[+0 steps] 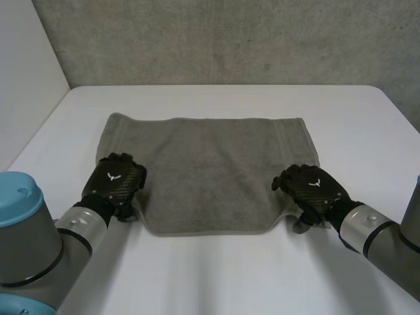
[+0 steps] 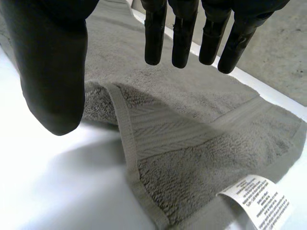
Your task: Fold the towel.
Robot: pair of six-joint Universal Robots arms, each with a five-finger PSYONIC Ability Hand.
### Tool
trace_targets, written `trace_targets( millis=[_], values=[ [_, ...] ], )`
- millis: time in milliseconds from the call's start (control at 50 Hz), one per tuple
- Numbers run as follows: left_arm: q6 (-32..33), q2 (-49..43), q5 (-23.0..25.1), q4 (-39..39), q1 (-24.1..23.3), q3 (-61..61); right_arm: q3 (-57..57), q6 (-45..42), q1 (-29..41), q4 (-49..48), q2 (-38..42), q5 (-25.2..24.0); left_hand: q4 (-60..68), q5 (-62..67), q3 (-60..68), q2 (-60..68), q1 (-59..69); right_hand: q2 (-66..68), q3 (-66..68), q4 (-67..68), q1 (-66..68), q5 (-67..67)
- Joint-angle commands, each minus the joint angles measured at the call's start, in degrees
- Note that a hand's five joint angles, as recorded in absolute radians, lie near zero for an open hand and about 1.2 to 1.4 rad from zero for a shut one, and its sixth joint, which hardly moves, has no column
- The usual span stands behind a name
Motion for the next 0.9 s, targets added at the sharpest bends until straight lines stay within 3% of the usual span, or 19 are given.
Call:
trace_targets(
  millis=[20, 200, 360, 640, 900],
  values=[
    [0.0, 0.56, -1.1, 0.0, 0.36, -0.88, 2.38, 0.48, -1.3, -4.43, 0.1, 0.14, -3.09, -1.01, -2.73, -2.2, -2.13, -1.01, -2.57, -4.28, -0.92, 1.19],
    [-0.08, 0.39, -6.46, 0.09, 0.54, -0.88, 0.98, 2.67, -1.21, -9.96, 4.66, 0.93, -3.09, -0.84, -2.73, -2.03, -1.96, 4.54, -2.57, -4.28, 4.63, 6.74],
    [-0.17, 0.48, -6.99, 0.0, 0.28, -0.88, -1.66, 8.65, -0.68, -10.41, 9.07, 1.81, -3.09, -0.67, -2.73, -1.86, -1.79, 4.72, -2.57, -4.28, 4.81, 6.91],
    [-4.57, -0.14, -7.17, 0.18, 0.28, 0.17, -1.14, 10.94, -0.86, -13.57, 9.16, 5.76, -3.09, -0.84, -2.73, -2.03, -1.96, 7.57, -2.57, -4.28, 7.67, 9.77],
    [-4.65, -1.37, -9.54, 0.27, 1.24, 1.66, 0.09, 14.11, 2.56, -14.54, 7.84, 5.94, -3.09, -0.84, -2.73, -2.03, -1.96, 7.58, -2.57, -4.28, 7.67, 9.77]
  ],
)
